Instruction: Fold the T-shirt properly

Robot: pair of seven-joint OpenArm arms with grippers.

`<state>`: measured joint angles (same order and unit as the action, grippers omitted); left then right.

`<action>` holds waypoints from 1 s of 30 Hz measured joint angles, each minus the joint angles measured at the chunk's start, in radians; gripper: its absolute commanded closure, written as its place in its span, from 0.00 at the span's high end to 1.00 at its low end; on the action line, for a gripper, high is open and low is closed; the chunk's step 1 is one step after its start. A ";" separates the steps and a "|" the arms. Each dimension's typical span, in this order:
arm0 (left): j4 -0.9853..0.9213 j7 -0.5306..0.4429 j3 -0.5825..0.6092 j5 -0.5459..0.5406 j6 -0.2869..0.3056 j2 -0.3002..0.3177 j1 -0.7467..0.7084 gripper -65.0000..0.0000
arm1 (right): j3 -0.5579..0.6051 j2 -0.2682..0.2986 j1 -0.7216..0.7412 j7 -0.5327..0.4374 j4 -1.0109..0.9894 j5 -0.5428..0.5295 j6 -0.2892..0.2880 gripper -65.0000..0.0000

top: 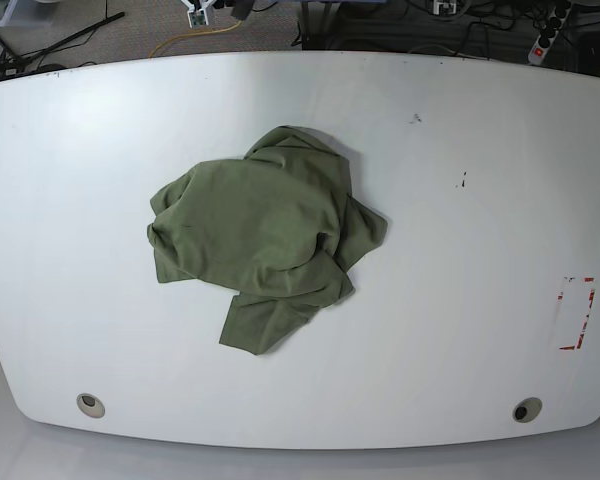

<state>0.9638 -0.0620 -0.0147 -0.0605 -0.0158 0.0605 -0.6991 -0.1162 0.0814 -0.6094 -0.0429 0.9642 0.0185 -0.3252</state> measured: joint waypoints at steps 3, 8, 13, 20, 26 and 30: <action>0.116 0.003 -0.018 0.000 0.005 0.000 -0.090 0.71 | 0.000 0.004 -0.069 0.015 0.102 -0.050 -0.005 0.21; 0.328 -0.002 -0.102 -0.001 -0.005 0.000 -0.242 0.71 | 0.002 0.030 -0.175 0.034 0.284 -0.085 -0.004 0.21; 0.514 -0.006 -0.114 -0.001 0.001 0.000 -0.353 0.71 | -0.005 0.031 -0.277 0.045 0.414 -0.121 -0.003 0.21; 0.727 -0.007 -0.113 -0.058 0.002 -0.004 -0.485 0.71 | -0.007 0.092 -0.394 0.046 0.573 -0.246 -0.035 0.21; 0.921 -0.002 -0.145 -0.211 -0.001 0.002 -0.581 0.71 | -0.006 0.157 -0.487 0.046 0.732 -0.363 -0.039 0.21; 1.000 0.008 -0.164 -0.219 -0.003 0.003 -0.588 0.71 | -0.007 0.192 -0.539 0.045 0.842 -0.401 -0.035 0.21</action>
<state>1.9640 -0.0544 -0.1783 -0.2794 -0.0189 0.0631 -1.2869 -0.1230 0.2729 -1.1484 0.0025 1.8065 -0.3824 -0.3599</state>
